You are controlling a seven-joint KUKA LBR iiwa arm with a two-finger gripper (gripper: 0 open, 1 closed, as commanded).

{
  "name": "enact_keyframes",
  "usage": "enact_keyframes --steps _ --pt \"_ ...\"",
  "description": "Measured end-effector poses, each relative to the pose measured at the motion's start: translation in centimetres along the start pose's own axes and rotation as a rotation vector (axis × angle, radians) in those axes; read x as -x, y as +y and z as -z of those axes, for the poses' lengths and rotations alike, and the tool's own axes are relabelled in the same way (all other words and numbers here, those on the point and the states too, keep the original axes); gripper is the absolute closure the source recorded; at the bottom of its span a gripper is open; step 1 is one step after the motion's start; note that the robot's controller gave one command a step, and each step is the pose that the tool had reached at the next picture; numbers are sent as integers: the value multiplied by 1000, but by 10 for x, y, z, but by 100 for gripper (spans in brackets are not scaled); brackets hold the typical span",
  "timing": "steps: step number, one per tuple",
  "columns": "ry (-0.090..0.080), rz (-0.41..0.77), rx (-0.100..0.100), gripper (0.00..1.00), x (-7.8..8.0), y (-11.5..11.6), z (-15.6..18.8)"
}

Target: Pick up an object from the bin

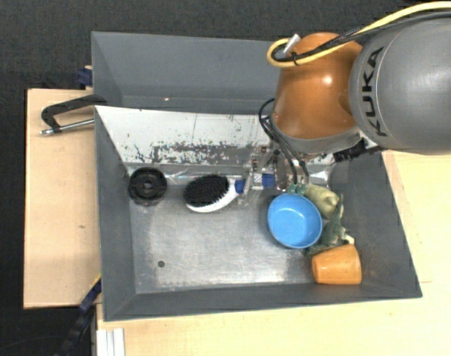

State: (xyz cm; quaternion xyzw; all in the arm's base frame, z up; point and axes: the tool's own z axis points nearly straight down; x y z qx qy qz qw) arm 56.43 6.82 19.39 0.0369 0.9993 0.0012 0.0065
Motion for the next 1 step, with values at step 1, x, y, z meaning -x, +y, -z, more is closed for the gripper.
enact_keyframes --steps 1 --pt "1 380 1 100 14 12 82"
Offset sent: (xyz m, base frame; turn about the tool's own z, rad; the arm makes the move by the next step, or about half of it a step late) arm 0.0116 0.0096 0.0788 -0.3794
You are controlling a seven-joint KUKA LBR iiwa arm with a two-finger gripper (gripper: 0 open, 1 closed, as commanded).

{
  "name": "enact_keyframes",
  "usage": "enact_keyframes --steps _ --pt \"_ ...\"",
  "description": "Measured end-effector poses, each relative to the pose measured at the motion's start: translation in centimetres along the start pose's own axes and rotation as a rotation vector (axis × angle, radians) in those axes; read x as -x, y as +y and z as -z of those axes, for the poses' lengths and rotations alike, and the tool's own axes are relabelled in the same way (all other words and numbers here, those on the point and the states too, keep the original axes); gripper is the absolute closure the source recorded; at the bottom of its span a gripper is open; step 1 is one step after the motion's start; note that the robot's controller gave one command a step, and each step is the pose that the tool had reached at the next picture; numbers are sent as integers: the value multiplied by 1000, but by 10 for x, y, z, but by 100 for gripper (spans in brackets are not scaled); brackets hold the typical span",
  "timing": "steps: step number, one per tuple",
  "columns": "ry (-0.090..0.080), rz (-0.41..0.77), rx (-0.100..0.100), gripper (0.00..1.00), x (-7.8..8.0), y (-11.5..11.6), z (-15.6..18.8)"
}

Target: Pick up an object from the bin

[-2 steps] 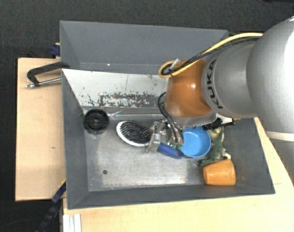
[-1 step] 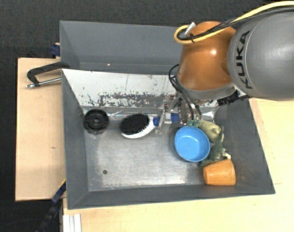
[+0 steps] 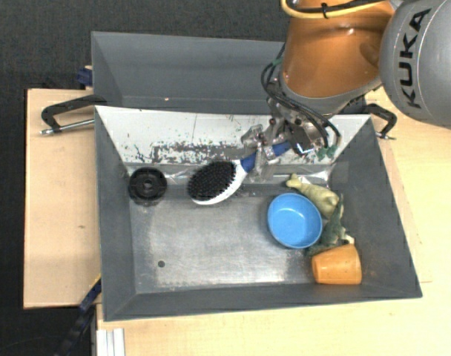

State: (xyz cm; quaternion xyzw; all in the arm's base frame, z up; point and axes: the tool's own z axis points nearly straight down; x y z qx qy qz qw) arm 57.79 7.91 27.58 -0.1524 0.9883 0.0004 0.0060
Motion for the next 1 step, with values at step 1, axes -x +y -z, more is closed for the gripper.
enact_keyframes --steps 1 --pt "-3 113 2 100 -5 42 73"
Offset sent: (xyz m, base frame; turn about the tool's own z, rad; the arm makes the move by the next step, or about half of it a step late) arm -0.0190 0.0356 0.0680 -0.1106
